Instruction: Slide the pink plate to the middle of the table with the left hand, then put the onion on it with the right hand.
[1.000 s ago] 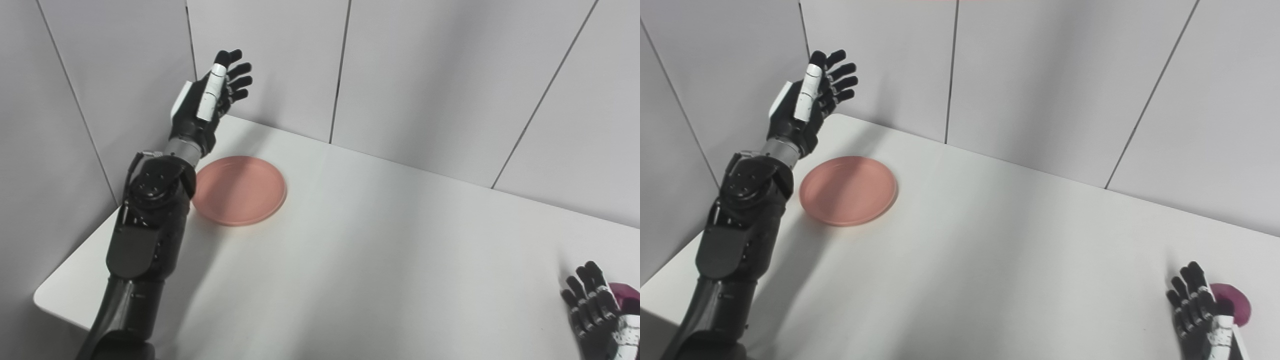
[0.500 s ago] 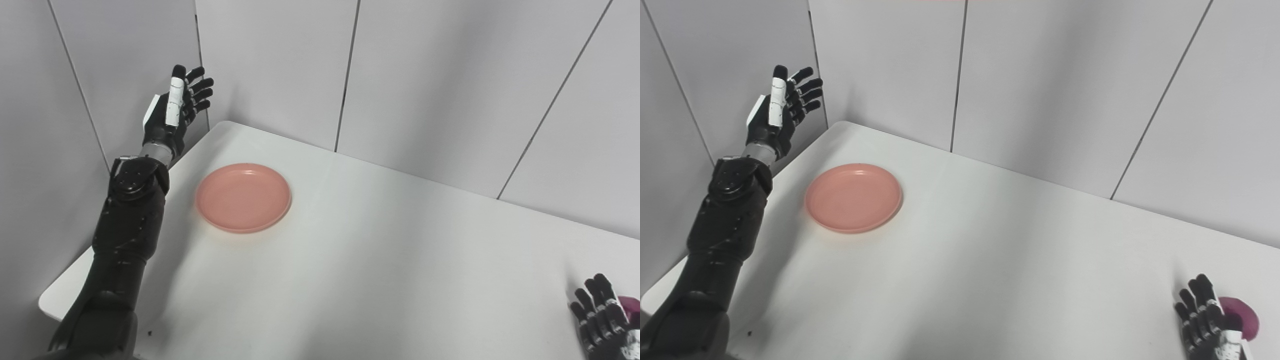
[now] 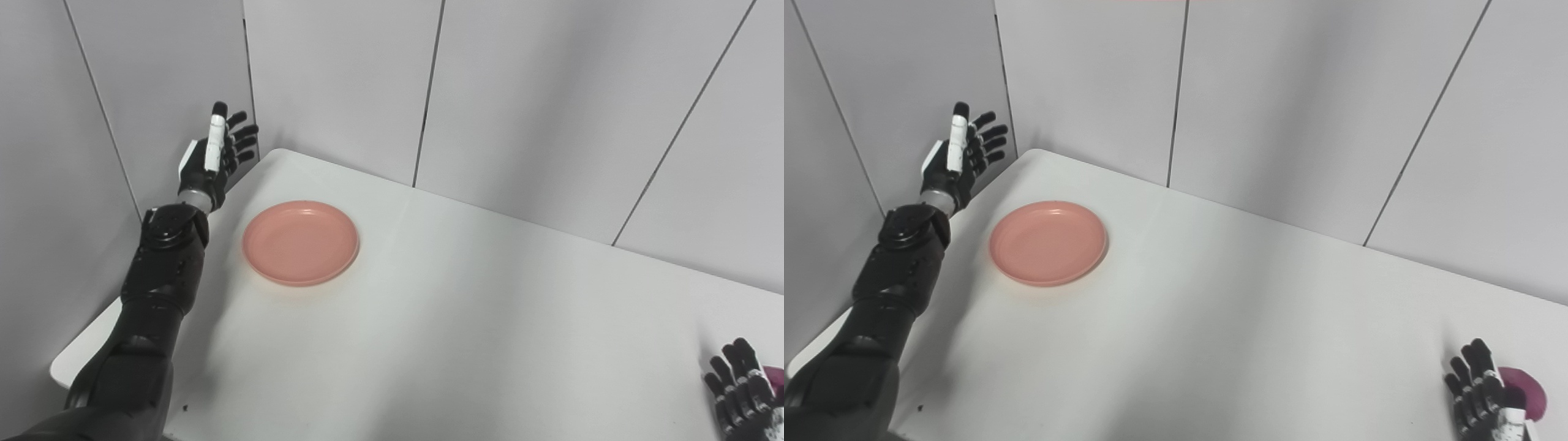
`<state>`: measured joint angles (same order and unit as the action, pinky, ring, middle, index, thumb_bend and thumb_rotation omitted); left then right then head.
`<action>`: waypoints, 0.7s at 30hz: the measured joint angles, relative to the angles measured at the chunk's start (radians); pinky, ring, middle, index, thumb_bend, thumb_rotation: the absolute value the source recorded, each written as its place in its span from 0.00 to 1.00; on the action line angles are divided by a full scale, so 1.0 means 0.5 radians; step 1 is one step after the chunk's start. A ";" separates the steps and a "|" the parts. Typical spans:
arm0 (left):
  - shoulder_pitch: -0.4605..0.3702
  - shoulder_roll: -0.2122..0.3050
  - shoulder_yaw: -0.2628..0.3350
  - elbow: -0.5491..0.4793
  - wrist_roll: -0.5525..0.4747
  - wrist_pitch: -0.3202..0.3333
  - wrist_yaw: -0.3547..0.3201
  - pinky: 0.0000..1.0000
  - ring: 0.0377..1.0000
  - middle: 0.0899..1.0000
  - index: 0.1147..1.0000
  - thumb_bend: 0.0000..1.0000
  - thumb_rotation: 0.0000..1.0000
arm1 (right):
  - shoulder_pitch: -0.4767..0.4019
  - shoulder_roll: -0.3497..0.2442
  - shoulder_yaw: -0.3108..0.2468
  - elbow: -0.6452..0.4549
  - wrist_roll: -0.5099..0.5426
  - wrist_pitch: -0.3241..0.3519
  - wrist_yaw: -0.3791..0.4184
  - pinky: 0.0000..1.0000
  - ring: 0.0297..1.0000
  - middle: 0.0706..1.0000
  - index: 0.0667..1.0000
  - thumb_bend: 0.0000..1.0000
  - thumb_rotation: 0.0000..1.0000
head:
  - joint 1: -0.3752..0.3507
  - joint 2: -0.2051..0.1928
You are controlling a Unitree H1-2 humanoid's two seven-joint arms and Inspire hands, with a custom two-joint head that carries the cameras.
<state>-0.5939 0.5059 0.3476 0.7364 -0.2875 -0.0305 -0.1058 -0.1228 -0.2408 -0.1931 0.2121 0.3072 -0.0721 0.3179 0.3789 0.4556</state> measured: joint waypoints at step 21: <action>0.043 -0.061 -0.032 0.093 0.027 -0.062 0.003 0.87 0.86 0.81 0.84 0.95 1.00 | 0.015 0.003 -0.007 -0.035 0.001 0.000 -0.001 1.00 0.99 0.99 1.00 0.81 1.00 | -0.015 0.043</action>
<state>-0.5724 0.4753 0.3317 0.7831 -0.2742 -0.0614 -0.1041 -0.1151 -0.2392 -0.1967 0.1945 0.3078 -0.0721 0.3176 0.3712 0.4771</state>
